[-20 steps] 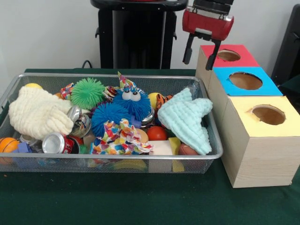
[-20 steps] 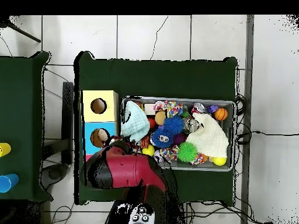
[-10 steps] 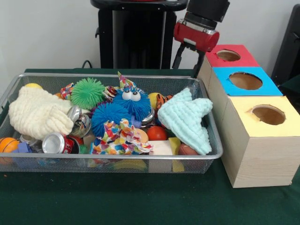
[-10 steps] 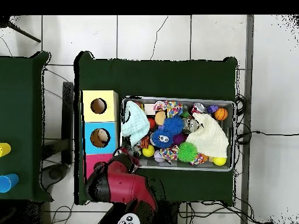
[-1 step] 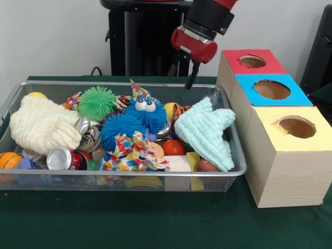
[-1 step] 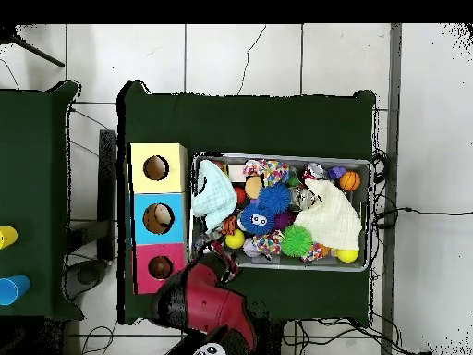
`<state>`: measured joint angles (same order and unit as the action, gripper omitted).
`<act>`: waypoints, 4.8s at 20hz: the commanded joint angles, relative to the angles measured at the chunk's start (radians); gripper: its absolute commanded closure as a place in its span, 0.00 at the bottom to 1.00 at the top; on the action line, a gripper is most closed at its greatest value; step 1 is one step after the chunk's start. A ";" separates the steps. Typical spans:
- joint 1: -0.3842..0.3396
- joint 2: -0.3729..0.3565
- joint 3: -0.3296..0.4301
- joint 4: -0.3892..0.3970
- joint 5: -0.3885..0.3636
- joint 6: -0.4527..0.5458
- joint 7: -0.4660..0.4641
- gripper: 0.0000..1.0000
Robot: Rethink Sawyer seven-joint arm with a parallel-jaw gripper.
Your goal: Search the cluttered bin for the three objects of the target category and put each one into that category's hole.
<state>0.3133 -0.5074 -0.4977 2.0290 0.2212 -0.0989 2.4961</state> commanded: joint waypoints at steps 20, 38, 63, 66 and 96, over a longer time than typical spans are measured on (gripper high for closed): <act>-0.081 0.062 0.082 -0.122 0.088 -0.118 0.139 0.00; -0.076 0.031 0.152 -0.153 0.104 -0.082 0.146 0.00; -0.088 0.159 0.252 -0.180 0.221 -0.237 0.212 0.00; -0.071 0.163 0.243 -0.174 0.251 -0.227 0.208 0.00; 0.095 0.101 0.120 -0.081 0.446 -0.126 0.161 0.00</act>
<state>0.4245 -0.4002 -0.4247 1.9514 0.6174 -0.2692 2.4961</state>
